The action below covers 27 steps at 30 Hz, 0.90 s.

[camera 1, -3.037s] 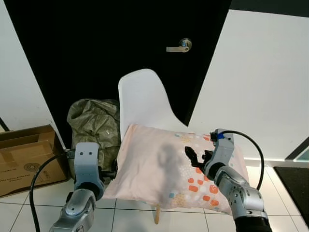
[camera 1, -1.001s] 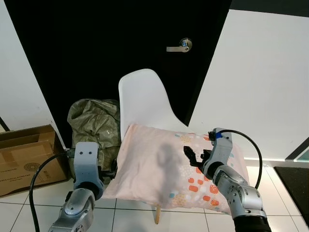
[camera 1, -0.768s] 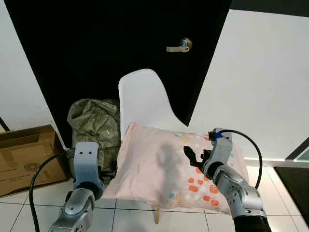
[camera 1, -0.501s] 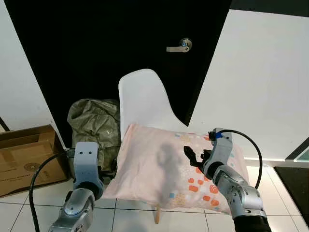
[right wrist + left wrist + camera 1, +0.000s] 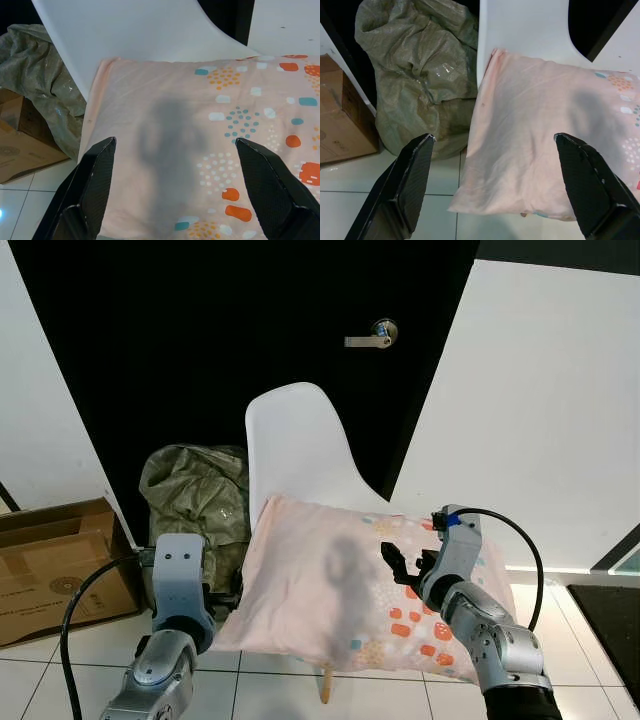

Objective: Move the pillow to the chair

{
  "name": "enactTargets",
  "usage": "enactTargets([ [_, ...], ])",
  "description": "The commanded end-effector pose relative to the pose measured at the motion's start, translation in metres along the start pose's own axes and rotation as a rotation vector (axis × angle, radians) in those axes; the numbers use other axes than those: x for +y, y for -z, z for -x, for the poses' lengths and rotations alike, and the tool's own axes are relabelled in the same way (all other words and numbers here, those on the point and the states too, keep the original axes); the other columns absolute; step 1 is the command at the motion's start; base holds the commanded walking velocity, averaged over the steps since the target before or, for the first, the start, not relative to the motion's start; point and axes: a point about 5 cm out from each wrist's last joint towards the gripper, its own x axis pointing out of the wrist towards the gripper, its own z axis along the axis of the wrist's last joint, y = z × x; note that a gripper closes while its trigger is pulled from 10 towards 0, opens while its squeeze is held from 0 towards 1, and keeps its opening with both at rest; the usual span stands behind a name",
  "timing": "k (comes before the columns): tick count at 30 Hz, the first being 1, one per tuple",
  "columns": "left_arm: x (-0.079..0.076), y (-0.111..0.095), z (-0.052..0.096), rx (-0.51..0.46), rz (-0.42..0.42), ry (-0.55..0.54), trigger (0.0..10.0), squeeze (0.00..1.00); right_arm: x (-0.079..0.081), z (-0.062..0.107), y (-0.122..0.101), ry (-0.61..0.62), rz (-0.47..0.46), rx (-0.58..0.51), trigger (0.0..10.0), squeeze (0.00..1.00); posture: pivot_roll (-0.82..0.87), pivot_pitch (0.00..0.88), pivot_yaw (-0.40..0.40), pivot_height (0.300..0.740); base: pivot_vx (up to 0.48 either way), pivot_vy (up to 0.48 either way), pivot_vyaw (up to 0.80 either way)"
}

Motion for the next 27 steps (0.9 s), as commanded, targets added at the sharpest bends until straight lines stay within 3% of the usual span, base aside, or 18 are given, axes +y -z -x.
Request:
enactTargets([
  [1,-0.001,0.0039,-0.0015,0.024,-0.001,-0.004,10.0,0.0,-0.002,0.0,-0.0031,0.008,0.009,-0.015,10.0,0.0,-0.1,0.034,-0.052,0.72,0.0,0.0,0.0],
  [27,0.0003,0.0041,-0.0017,0.028,0.004,-0.003,10.0,0.0,-0.0014,0.0,-0.0032,0.009,0.005,-0.017,10.0,0.0,-0.09,0.032,-0.053,0.72,0.0,0.0,0.0],
])
